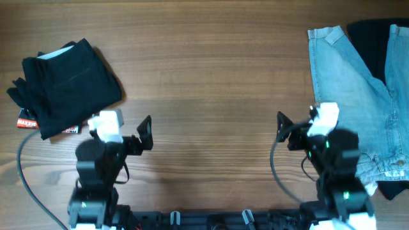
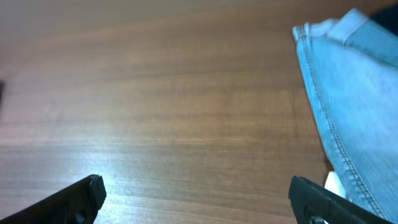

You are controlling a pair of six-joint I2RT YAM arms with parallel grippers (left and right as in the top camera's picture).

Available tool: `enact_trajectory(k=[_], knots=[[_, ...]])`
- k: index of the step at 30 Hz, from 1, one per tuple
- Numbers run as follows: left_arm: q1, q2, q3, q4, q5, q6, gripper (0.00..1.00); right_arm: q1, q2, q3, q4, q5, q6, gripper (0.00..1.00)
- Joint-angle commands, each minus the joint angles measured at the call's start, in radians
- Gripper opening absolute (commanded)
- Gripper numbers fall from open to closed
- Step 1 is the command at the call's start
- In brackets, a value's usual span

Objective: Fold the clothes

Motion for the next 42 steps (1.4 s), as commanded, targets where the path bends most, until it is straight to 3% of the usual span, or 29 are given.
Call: enact_trajectory(k=[1,4,8,11,21,27,29,30,33,34,37,42], knots=[[0.009,0.175,0.209,-0.142,0.016,-0.006,1.0,-0.004,0.2,0.172,-0.13,0.032,-0.012,1.0],[0.009,0.296,0.357,-0.301,0.016,-0.006,1.0,-0.004,0.39,0.308,-0.281,0.046,-0.05,1.0],[0.009,0.354,0.418,-0.374,0.016,-0.006,1.0,-0.004,0.517,0.354,-0.283,0.059,-0.097,1.0],[0.009,0.354,0.418,-0.373,0.016,-0.006,1.0,-0.006,0.581,0.354,-0.281,0.468,0.071,1.0],[0.009,0.354,0.418,-0.375,0.016,-0.006,1.0,-0.173,0.972,0.348,0.097,0.497,0.016,1.0],[0.009,0.354,0.418,-0.374,0.017,-0.007,1.0,-0.256,1.144,0.348,0.243,0.359,0.015,0.94],[0.009,0.354,0.418,-0.374,0.017,-0.007,1.0,-0.256,1.163,0.348,0.267,0.36,0.016,0.89],[0.009,0.354,0.418,-0.374,0.017,-0.007,1.0,-0.256,1.165,0.348,0.27,0.364,0.016,0.8],[0.009,0.354,0.418,-0.374,0.016,-0.007,1.0,-0.256,1.165,0.348,0.279,0.395,0.016,0.47],[0.009,0.354,0.418,-0.374,0.016,-0.007,1.0,-0.256,1.165,0.348,0.278,0.413,0.016,0.3],[0.009,0.354,0.418,-0.374,0.016,-0.006,1.0,-0.256,1.165,0.348,0.278,0.412,0.016,0.04],[0.009,0.354,0.418,-0.372,0.016,-0.006,1.0,-0.256,1.108,0.396,0.22,0.412,-0.026,0.04]])
